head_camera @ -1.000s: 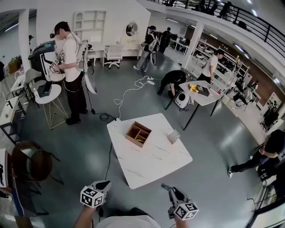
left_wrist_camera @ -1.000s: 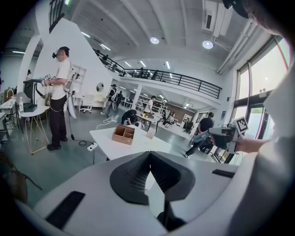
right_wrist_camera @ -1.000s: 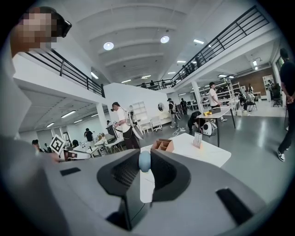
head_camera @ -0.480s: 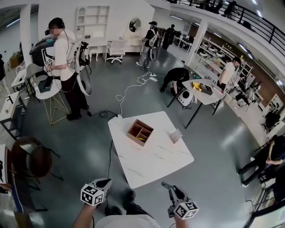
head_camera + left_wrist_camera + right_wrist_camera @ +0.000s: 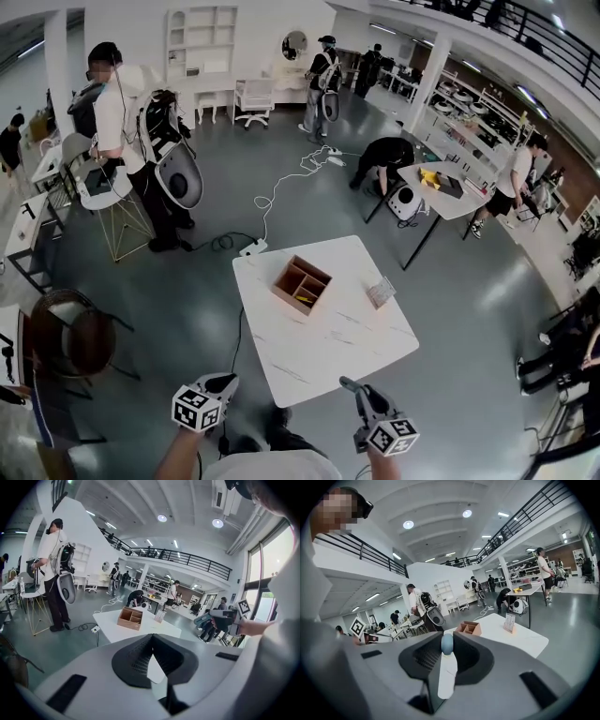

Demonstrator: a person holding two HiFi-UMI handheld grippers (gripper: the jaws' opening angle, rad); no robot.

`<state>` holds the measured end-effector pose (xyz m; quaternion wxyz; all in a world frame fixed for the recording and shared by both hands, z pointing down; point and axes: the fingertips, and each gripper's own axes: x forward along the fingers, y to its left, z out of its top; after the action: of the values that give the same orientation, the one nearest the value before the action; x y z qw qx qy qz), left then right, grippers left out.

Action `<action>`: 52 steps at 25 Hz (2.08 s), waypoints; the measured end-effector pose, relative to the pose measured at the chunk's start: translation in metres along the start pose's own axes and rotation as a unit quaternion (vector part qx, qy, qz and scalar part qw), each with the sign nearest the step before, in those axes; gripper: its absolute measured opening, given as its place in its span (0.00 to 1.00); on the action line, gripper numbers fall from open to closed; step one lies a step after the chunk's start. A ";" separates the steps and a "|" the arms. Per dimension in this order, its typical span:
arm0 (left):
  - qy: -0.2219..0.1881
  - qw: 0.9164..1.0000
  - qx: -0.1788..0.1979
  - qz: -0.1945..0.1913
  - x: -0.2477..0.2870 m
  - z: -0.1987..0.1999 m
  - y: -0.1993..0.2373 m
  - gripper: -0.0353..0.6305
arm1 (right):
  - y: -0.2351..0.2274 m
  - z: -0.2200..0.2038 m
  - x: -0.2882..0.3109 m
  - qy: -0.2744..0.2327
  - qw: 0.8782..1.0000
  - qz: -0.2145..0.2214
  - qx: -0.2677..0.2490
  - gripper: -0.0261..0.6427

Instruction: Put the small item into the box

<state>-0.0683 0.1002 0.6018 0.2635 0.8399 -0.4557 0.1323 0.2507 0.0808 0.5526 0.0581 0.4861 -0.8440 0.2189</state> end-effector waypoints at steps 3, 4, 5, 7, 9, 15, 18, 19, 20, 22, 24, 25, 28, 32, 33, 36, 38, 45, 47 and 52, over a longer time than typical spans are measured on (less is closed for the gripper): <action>0.005 1.000 -0.004 0.006 0.012 0.007 0.006 0.07 | -0.009 0.007 0.020 0.006 1.000 0.009 0.002 0.16; 0.007 1.000 -0.006 0.009 0.016 0.009 0.009 0.07 | -0.012 0.009 0.027 0.008 1.000 0.013 0.002 0.16; 0.007 1.000 -0.007 0.011 0.021 0.012 0.011 0.07 | -0.015 0.012 0.034 0.010 1.000 0.017 0.002 0.16; 0.006 1.000 -0.010 0.016 0.029 0.020 0.015 0.07 | -0.021 0.018 0.048 0.014 1.000 0.024 0.002 0.16; 0.006 1.000 -0.013 0.022 0.037 0.028 0.017 0.07 | -0.028 0.024 0.062 0.018 0.999 0.032 0.002 0.16; 0.007 0.999 -0.020 0.040 0.063 0.045 0.024 0.07 | -0.049 0.040 0.103 0.028 0.998 0.057 0.003 0.16; 0.009 0.998 -0.026 0.050 0.078 0.052 0.024 0.07 | -0.062 0.046 0.121 0.032 0.997 0.071 0.002 0.16; 0.011 0.998 -0.027 0.053 0.083 0.054 0.024 0.07 | -0.066 0.048 0.126 0.035 0.997 0.075 0.002 0.16; 0.012 0.998 -0.027 0.056 0.088 0.057 0.025 0.07 | -0.070 0.049 0.131 0.037 0.996 0.079 0.002 0.16; 0.016 0.998 -0.028 0.062 0.096 0.061 0.026 0.07 | -0.078 0.049 0.141 0.043 0.995 0.087 0.004 0.16; 0.019 0.997 -0.031 0.067 0.105 0.062 0.026 0.07 | -0.087 0.049 0.149 0.048 0.995 0.092 0.006 0.16; 0.020 0.997 -0.032 0.069 0.109 0.063 0.026 0.07 | -0.092 0.049 0.152 0.049 0.994 0.094 0.008 0.16; 0.024 0.996 -0.033 0.076 0.121 0.066 0.026 0.07 | -0.106 0.050 0.164 0.050 0.994 0.098 0.012 0.16; 0.030 0.996 -0.031 0.078 0.131 0.070 0.027 0.07 | -0.113 0.049 0.174 0.052 0.993 0.103 0.020 0.16; 0.031 0.996 -0.029 0.079 0.133 0.072 0.028 0.07 | -0.114 0.048 0.176 0.053 0.993 0.103 0.021 0.16; 0.032 0.996 -0.025 0.079 0.138 0.076 0.034 0.07 | -0.117 0.045 0.182 0.056 0.993 0.101 0.024 0.16; 0.033 0.996 -0.023 0.078 0.142 0.078 0.040 0.07 | -0.118 0.044 0.187 0.058 0.993 0.099 0.025 0.16; 0.040 0.998 -0.018 0.054 0.161 0.086 0.064 0.07 | -0.119 0.039 0.209 0.066 0.995 0.076 0.022 0.16; 0.043 0.998 -0.013 0.044 0.166 0.090 0.074 0.07 | -0.118 0.040 0.216 0.066 0.996 0.064 0.019 0.16; 0.050 0.999 0.007 0.015 0.176 0.103 0.102 0.07 | -0.112 0.043 0.227 0.063 0.997 0.025 0.027 0.16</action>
<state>-0.0587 -0.1265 0.6311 0.2784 0.8268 -0.4538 0.1814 0.2324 -0.1667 0.6202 0.0928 0.4518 -0.8440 0.2738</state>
